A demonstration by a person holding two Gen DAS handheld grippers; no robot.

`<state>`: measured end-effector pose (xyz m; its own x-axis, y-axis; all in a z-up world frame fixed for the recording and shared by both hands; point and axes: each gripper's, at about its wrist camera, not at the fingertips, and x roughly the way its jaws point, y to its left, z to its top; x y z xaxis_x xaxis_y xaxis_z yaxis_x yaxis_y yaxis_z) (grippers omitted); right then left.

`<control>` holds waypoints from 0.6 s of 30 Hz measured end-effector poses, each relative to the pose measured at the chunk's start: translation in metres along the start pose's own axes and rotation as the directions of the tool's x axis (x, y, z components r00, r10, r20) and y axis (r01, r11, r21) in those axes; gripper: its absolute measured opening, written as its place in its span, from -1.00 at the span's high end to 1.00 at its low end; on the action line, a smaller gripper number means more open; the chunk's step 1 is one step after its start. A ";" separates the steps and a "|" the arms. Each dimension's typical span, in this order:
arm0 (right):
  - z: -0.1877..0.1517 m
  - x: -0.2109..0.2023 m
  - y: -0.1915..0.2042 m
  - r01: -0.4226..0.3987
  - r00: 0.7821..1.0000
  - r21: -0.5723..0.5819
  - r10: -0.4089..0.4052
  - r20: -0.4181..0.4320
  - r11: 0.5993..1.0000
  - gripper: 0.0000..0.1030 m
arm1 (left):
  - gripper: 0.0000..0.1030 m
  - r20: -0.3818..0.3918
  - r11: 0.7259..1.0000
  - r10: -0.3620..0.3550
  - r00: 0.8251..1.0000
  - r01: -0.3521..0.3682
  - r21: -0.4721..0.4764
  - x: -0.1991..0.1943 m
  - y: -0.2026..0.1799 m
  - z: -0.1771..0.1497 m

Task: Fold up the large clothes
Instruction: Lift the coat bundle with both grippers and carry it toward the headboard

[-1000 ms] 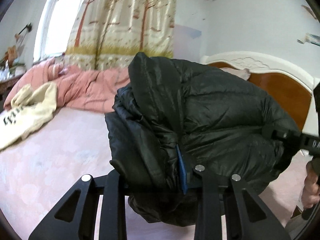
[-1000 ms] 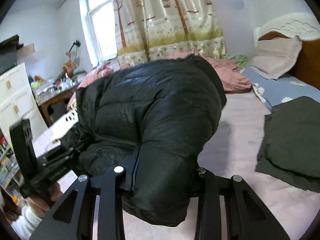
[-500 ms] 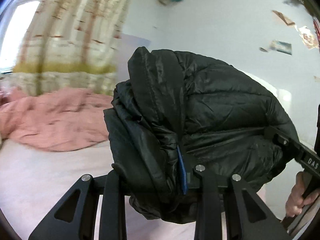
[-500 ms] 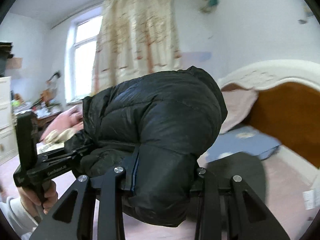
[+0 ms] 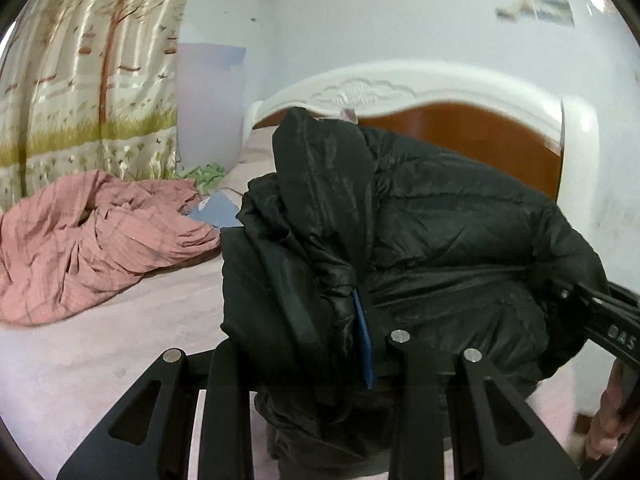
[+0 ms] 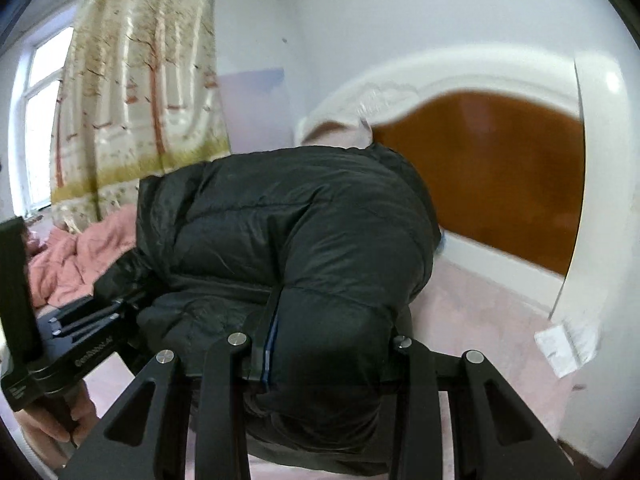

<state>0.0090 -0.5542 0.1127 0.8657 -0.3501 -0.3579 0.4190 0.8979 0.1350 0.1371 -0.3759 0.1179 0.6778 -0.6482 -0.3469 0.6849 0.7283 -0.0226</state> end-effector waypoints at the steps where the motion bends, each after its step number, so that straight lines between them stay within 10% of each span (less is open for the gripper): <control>1: -0.007 0.013 -0.008 0.003 1.000 0.010 -0.003 -0.013 1.000 0.32 | 0.45 -0.005 1.000 0.013 1.000 -0.013 0.025 0.008 -0.003 -0.007; 7: -0.035 0.064 -0.021 0.026 0.994 0.003 -0.026 -0.105 1.000 0.22 | 0.34 0.032 0.962 0.173 0.984 -0.176 0.207 0.046 -0.023 -0.048; 13: -0.034 0.054 -0.012 0.033 0.997 -0.019 -0.034 -0.075 0.999 0.16 | 0.08 0.048 0.965 0.180 0.983 -0.186 0.187 0.026 -0.020 -0.040; 16: -0.034 0.027 -0.025 -0.036 0.997 0.073 0.040 -0.059 0.997 0.12 | -0.81 0.171 0.939 0.252 0.952 -0.283 0.193 -0.007 -0.016 -0.037; 18: -0.031 0.015 -0.025 -0.044 0.997 0.077 0.049 -0.055 0.996 -0.04 | -0.99 0.268 0.938 0.254 0.929 -0.304 0.165 -0.036 -0.012 -0.035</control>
<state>0.0030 -0.5740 0.0752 0.8687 -0.2910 -0.4008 0.4001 0.8893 0.2215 0.0950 -0.3536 0.0975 0.8755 -0.4769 -0.0773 0.4807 0.8436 0.2395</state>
